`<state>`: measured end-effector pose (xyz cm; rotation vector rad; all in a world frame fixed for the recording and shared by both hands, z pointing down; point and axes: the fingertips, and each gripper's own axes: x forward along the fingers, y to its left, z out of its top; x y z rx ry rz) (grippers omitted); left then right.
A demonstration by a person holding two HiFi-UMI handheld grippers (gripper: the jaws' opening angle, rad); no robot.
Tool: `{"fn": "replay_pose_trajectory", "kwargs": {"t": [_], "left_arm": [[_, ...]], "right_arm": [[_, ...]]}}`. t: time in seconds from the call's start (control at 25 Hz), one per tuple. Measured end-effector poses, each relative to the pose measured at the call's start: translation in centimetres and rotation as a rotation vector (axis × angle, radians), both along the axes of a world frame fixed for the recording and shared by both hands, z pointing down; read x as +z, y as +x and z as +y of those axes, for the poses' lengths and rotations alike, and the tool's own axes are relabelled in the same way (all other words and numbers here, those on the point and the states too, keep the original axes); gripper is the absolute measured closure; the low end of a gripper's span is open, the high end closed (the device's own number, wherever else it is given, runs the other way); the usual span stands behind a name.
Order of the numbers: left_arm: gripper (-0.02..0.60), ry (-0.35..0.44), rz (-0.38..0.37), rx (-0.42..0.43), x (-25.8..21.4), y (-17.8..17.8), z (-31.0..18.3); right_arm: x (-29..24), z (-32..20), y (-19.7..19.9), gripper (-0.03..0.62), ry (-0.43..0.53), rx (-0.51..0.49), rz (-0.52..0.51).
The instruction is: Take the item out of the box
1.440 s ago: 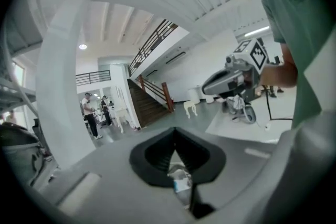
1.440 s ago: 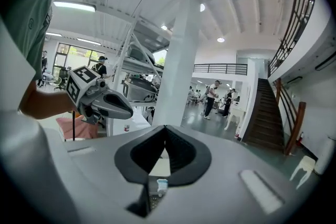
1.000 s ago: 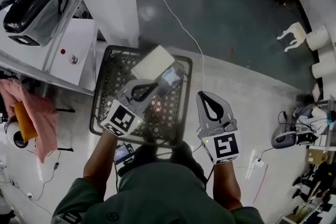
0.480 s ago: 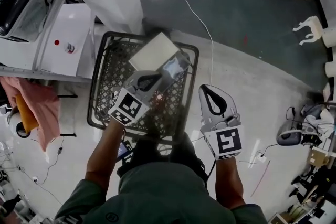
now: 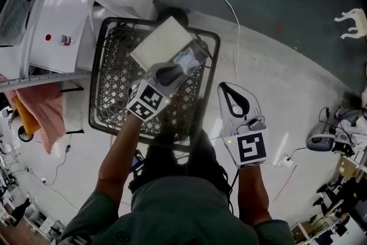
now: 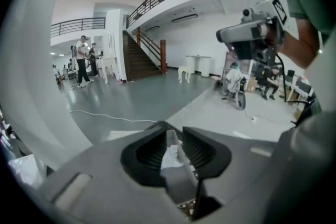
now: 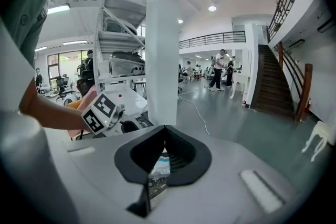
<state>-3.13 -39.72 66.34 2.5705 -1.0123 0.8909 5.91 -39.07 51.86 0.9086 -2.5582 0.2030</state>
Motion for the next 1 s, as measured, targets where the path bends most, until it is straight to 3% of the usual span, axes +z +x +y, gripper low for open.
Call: {"fn": "replay_pose_trajectory", "kwargs": {"t": [0.32, 0.64, 1.0], "left_arm": [[0.436, -0.129, -0.020, -0.031, 10.0, 1.3, -2.4], [0.436, -0.170, -0.078, -0.071, 16.1, 1.1, -4.4], [0.457, -0.244, -0.135, -0.059, 21.6, 2.2, -5.3]], "right_arm": [[6.0, -1.8, 1.3, 0.588, -0.071, 0.005, 0.011], [10.3, -2.8, 2.1, 0.588, -0.132, 0.014, 0.031], [13.5, -3.3, 2.3, 0.588, -0.181, 0.023, 0.047]]}}
